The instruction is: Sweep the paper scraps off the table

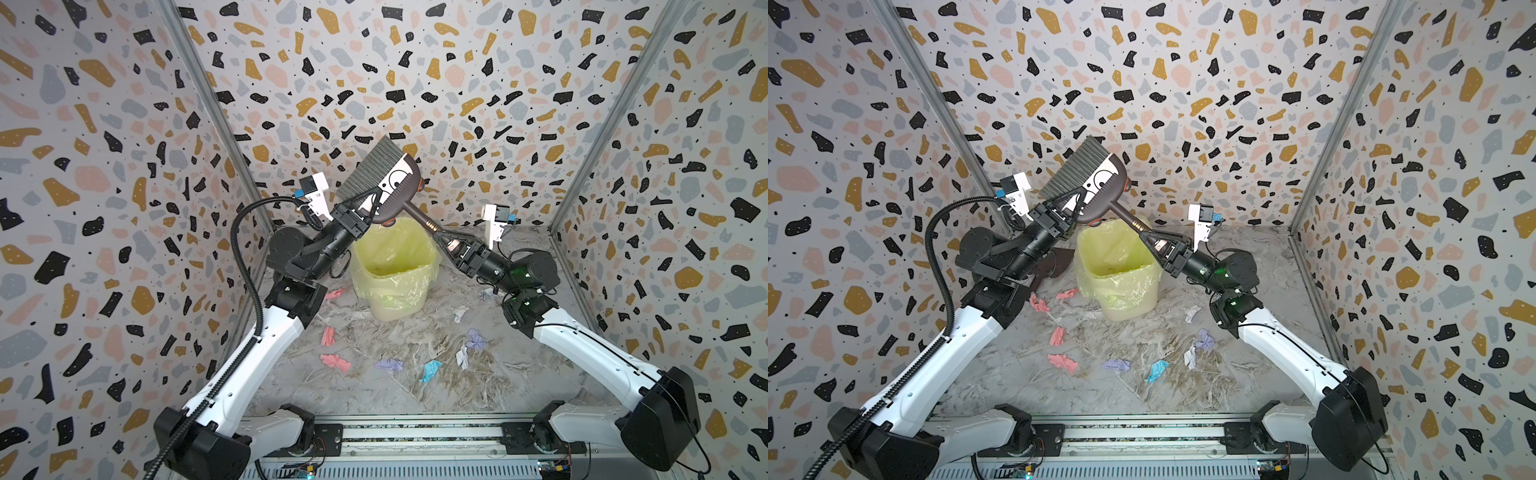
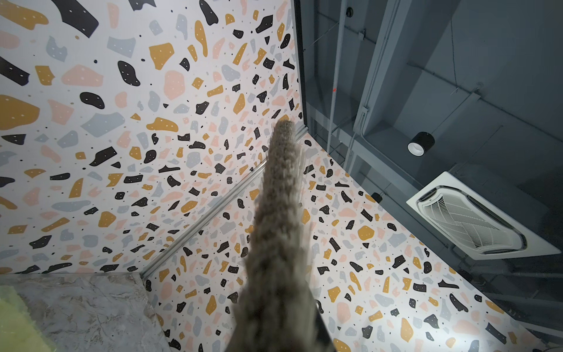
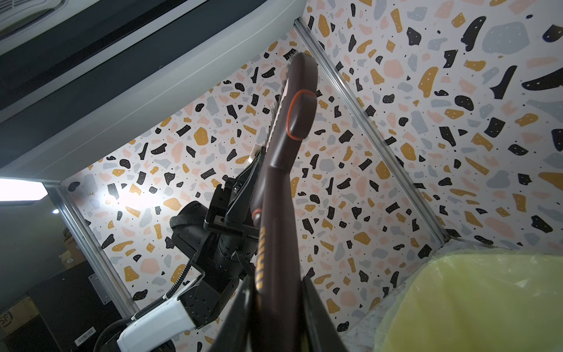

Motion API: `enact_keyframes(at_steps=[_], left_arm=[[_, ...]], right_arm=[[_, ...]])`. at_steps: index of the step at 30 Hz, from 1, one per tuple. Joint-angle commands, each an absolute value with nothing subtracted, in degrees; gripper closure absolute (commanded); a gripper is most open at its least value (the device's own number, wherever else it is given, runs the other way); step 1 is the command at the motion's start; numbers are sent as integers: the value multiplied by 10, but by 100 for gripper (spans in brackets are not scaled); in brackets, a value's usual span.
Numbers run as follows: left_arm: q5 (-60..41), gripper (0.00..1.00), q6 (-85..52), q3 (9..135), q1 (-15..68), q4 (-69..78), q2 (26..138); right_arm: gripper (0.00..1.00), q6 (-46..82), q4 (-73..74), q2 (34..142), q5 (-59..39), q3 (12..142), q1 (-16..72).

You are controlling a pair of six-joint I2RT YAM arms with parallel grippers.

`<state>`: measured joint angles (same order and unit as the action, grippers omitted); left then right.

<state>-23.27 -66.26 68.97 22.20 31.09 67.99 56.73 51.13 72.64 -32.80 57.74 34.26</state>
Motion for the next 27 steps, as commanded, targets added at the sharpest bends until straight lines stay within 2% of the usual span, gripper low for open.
enact_keyframes(at_steps=[1,12,13,16,18,24,27], left_arm=[[-252,100,-630,689,222,339,673],[-241,100,-582,688,222,271,658],[-239,95,-574,689,221,259,656],[-229,57,-555,697,220,228,651],[-225,44,-545,702,217,209,649],[-222,22,-525,714,202,168,641],[-215,14,-477,729,181,94,628]], right_arm=[[98,578,526,721,-338,605,343],[100,555,506,697,-331,604,336],[100,555,507,692,-327,601,334],[100,556,503,680,-320,596,325],[100,556,497,672,-318,595,319],[100,556,486,651,-319,588,296],[100,556,471,633,-320,580,270]])
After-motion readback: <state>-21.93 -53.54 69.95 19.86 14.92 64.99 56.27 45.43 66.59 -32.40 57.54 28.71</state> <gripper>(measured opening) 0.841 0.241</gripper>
